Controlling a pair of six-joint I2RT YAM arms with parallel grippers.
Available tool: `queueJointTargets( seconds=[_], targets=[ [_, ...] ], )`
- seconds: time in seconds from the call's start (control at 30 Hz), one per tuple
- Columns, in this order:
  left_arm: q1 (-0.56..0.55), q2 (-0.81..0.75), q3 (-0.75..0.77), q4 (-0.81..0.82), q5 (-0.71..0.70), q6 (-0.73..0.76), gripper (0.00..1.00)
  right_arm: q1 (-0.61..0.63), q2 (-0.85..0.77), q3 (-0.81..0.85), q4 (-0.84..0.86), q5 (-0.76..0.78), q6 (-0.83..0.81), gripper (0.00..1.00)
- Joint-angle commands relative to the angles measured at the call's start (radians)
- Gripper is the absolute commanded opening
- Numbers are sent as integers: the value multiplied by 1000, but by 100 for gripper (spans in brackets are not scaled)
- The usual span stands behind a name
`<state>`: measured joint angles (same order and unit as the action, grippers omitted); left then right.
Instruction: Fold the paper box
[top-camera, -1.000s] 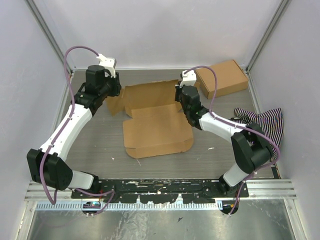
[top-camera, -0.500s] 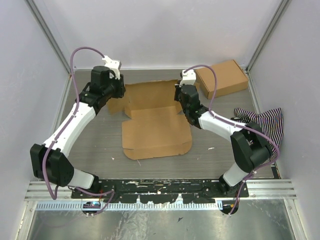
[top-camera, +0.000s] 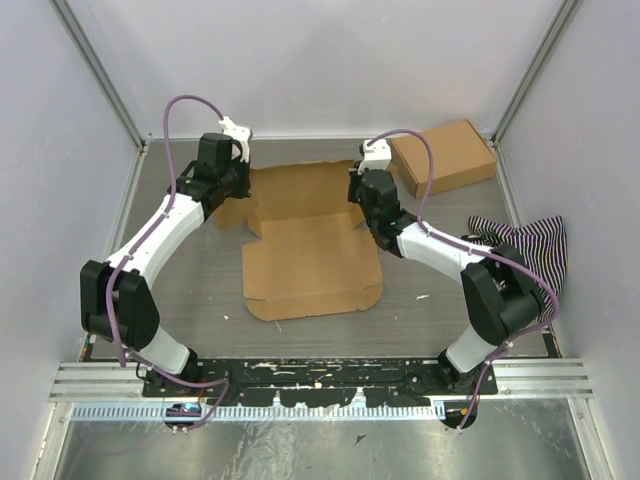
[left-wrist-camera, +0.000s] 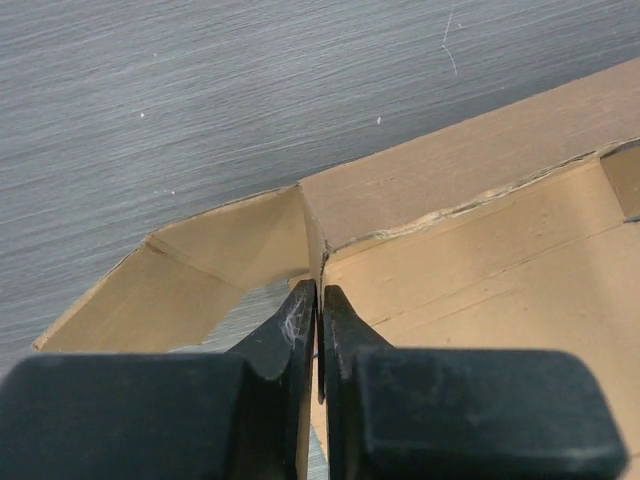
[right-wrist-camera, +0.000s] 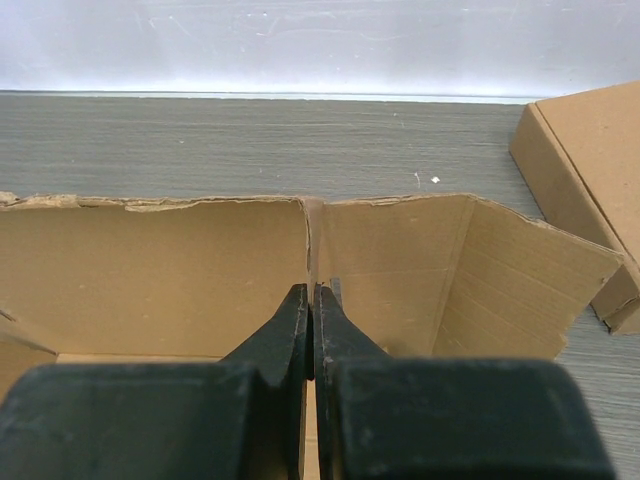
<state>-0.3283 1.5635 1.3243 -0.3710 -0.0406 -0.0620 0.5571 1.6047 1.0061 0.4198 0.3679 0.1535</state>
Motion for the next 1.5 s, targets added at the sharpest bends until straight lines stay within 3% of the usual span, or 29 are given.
queueJointTargets(
  seconds=[0.0, 0.07, 0.17, 0.3, 0.57, 0.73, 0.83, 1.1, 1.27, 1.47],
  targets=[
    [0, -3, 16, 56, -23, -2, 6, 4, -3, 45, 3, -29, 7, 1],
    [0, -9, -11, 86, -36, -6, 0, 4, 0, 58, -26, -41, 6, 7],
    [0, -26, -71, 155, -61, -9, 0, 1, -6, 85, -88, -69, 7, 39],
    [0, -52, -161, 256, -92, 2, 0, -35, -80, 54, -114, -114, 24, 52],
    [0, -90, -315, 490, -107, 46, 0, -316, -262, -7, -120, -338, 113, 53],
    [0, -102, -343, 563, -65, 40, 0, -429, -178, 81, -238, -415, 26, 51],
    [-1, -117, -346, 601, -53, 29, 0, -460, -81, 124, -278, -460, -2, 50],
    [0, -140, -379, 681, -22, 28, 0, -503, 158, 191, -275, -774, -26, 47],
    [0, -115, -409, 726, -26, 28, 0, -504, 135, 121, -203, -964, -36, 44],
    [0, -70, -438, 764, -36, 20, 0, -491, 38, 40, -237, -1088, -89, 43]
  ],
)
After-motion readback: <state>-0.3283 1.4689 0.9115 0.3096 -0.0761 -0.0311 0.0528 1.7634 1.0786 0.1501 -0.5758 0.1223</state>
